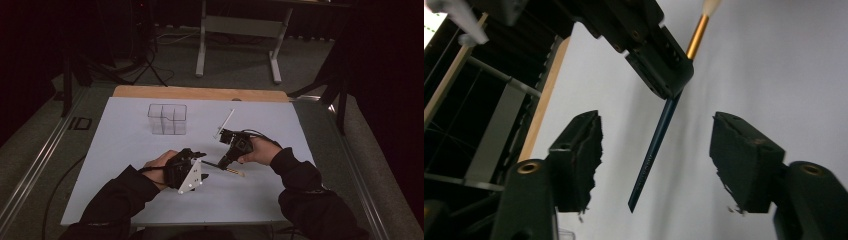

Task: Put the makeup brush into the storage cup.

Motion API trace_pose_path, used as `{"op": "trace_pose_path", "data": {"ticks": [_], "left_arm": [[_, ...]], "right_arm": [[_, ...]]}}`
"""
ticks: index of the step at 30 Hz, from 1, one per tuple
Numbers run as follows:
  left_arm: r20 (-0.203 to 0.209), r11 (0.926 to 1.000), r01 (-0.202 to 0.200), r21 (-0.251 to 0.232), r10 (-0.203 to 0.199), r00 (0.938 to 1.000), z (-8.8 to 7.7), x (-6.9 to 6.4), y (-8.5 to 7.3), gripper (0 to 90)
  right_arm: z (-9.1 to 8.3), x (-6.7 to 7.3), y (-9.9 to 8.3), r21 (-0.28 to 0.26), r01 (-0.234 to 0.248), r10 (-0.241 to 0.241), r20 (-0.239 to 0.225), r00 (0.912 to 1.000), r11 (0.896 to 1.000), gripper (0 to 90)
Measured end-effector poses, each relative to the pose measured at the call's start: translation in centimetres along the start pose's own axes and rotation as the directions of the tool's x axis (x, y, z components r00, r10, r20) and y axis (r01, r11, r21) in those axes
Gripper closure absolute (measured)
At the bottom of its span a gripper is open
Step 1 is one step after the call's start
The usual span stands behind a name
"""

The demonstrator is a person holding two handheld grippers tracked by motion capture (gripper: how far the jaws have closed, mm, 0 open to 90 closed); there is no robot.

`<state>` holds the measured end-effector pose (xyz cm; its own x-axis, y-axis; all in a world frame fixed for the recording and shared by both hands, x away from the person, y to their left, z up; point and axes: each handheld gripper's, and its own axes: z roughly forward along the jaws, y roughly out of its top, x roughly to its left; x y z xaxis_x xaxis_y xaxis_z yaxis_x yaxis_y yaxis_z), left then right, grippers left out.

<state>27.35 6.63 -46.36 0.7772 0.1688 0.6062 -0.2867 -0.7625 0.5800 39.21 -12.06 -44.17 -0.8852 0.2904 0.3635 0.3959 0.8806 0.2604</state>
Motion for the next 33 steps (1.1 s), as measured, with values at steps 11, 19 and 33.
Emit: {"op": "trace_pose_path", "data": {"ticks": [11,19,33], "left_arm": [[-0.043,0.9748,-0.206,0.086,0.21,0.9768,1.6,-1.5,-0.1,55.5],[-0.074,0.9532,-0.276,0.124,0.286,0.9554,2.1,-1.9,0.2,70.3],[-0.099,0.9203,-0.351,0.173,0.371,0.9234,3.1,-2.8,0.5,77.5]], "right_arm": [[-0.3,0.2,0.1,-0.001,-0.005,0.005,-0.021,0.9998,1.0,83.3],[-0.2,0.4,0.4,-0.001,-0.006,0.006,-0.04,0.9992,1.0,83.3],[0.0,0.7,0.9,0.001,-0.008,0.008,-0.044,0.999,1.0,83.3]]}}
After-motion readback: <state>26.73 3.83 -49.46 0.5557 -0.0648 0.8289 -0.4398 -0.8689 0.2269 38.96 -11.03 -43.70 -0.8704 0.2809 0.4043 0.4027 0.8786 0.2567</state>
